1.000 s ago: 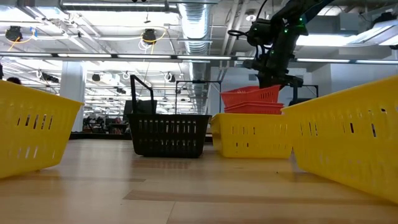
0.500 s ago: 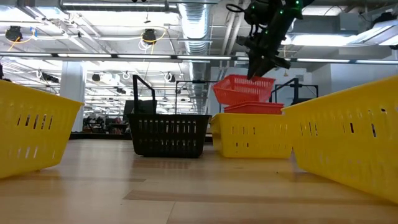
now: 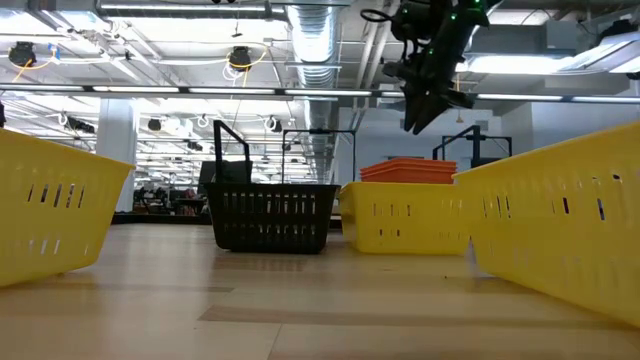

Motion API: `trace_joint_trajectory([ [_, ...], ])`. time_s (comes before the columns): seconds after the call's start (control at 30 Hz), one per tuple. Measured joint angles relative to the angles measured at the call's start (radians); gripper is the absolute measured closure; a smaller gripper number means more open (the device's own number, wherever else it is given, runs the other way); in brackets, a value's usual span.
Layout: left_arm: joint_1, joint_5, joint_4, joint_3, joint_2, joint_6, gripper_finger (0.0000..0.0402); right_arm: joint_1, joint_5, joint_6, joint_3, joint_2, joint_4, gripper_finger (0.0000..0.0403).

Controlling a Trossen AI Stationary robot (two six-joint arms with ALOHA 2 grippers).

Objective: Stack baskets on shelf by color
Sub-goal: Stack the orange bin on top of the other stacked orange bins on the shelf

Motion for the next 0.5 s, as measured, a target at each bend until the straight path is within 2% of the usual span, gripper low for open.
trace_joint_trajectory([
  [0.2,0.0,0.004,0.0,0.0,0.0,0.0,0.02,0.015,-0.001,0.001,0.0,-0.004,0.021,0.029],
  [0.3,0.0,0.009,0.0,0.0,0.0,0.0,0.02,0.034,-0.059,0.002,0.0,-0.006,0.057,0.0297],
  [0.4,0.0,0.009,0.0,0.0,0.0,0.0,0.02,0.074,-0.132,-0.034,0.0,-0.003,0.099,0.0319],
  [0.5,0.0,0.009,0.001,0.0,0.0,0.0,0.02,0.127,-0.154,-0.075,0.0,0.004,0.124,0.0362],
])
